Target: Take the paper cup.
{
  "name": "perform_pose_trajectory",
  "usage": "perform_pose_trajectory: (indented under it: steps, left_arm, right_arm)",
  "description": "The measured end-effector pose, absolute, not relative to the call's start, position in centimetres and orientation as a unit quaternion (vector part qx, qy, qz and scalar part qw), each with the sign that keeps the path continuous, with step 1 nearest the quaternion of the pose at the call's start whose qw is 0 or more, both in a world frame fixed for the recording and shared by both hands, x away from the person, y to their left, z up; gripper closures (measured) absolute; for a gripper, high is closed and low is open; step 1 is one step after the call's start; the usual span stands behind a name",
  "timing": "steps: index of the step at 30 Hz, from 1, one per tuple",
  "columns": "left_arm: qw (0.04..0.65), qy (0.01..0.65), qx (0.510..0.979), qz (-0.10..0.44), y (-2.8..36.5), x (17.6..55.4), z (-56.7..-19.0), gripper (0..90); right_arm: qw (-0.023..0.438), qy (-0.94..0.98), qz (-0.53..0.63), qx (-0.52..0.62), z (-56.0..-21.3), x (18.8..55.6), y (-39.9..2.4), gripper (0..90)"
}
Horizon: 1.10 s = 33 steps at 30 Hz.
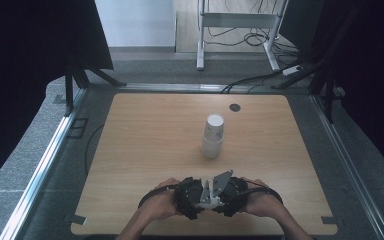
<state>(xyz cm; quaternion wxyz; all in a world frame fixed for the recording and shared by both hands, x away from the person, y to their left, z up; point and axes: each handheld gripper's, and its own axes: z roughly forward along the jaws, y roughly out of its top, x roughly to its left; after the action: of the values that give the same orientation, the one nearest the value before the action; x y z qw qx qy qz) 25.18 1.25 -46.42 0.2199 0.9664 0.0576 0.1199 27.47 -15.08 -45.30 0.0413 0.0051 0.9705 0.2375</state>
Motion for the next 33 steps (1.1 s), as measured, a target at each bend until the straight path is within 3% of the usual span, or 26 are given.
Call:
perform_pose_trajectory:
  steps: [9,16,33]
  left_arm:
    - [0.217,0.042,0.969,0.112,1.6,25.5,-46.2,30.2]
    - [0.244,0.052,0.964,0.092,2.1,26.0,-45.9,23.1]
    - [0.385,0.089,0.917,0.047,4.7,27.3,-44.7,18.0]
  right_arm:
    - [0.04,0.969,0.245,0.007,-45.1,27.5,-15.3,36.2]
    - [0.033,0.964,0.263,0.016,-44.8,27.7,-15.8,36.1]
    - [0.02,0.945,0.325,0.038,-43.8,28.3,-17.6,36.0]
